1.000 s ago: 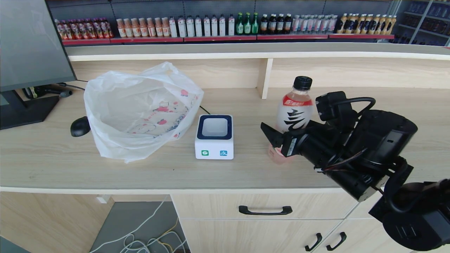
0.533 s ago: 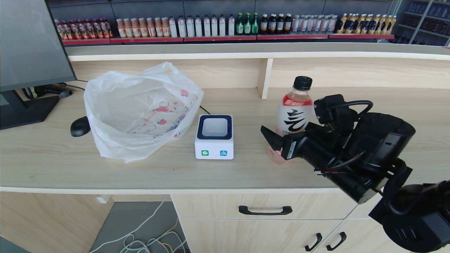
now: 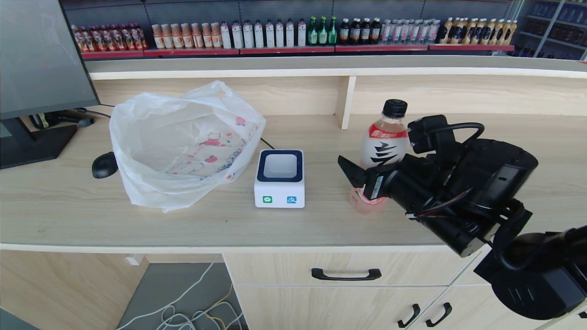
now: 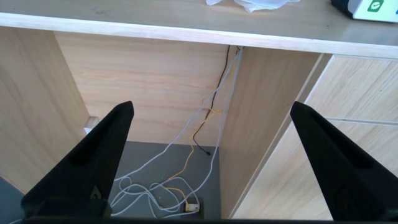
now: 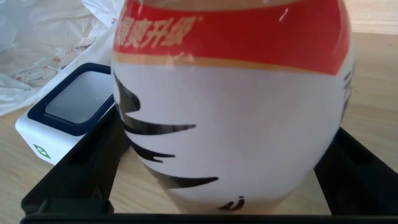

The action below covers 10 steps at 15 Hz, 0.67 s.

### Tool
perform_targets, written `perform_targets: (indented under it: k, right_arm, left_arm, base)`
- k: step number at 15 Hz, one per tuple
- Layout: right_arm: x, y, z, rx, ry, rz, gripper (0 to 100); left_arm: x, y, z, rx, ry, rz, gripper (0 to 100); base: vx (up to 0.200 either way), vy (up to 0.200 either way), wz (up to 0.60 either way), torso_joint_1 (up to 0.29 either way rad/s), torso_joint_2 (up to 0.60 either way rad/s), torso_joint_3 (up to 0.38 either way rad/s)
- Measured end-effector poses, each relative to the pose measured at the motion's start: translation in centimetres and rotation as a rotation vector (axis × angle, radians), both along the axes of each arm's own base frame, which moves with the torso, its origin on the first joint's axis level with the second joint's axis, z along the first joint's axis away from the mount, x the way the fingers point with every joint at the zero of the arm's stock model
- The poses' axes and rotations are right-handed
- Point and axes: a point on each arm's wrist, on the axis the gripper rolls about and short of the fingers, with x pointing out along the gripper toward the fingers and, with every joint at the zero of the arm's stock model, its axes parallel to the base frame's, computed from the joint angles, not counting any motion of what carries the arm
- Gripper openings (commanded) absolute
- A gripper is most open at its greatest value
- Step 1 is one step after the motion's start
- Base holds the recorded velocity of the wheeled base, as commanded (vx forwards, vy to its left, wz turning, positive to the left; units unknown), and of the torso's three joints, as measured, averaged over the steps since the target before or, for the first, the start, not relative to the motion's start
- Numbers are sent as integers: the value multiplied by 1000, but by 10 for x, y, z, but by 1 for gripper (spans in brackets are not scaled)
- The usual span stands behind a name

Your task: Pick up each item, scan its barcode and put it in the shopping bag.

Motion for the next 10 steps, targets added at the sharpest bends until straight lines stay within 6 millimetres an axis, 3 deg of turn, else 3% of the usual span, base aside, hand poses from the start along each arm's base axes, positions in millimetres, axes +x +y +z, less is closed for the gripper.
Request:
perform_targets:
  k: [3,4,10]
  right_arm:
    - [2,2,-1,-8,0,1,100]
    - [2,2,-1,-7,-1,1,0]
    - [3,2,1,-2,-7,3,0]
  left_arm:
    - [0,0,0,0,0,0,100]
    - [0,0,0,0,0,0,100]
    - [0,0,0,0,0,0,100]
  base:
    - [0,0,0,0,0,0]
    - [0,0,0,0,0,0]
    - [0,0,0,0,0,0]
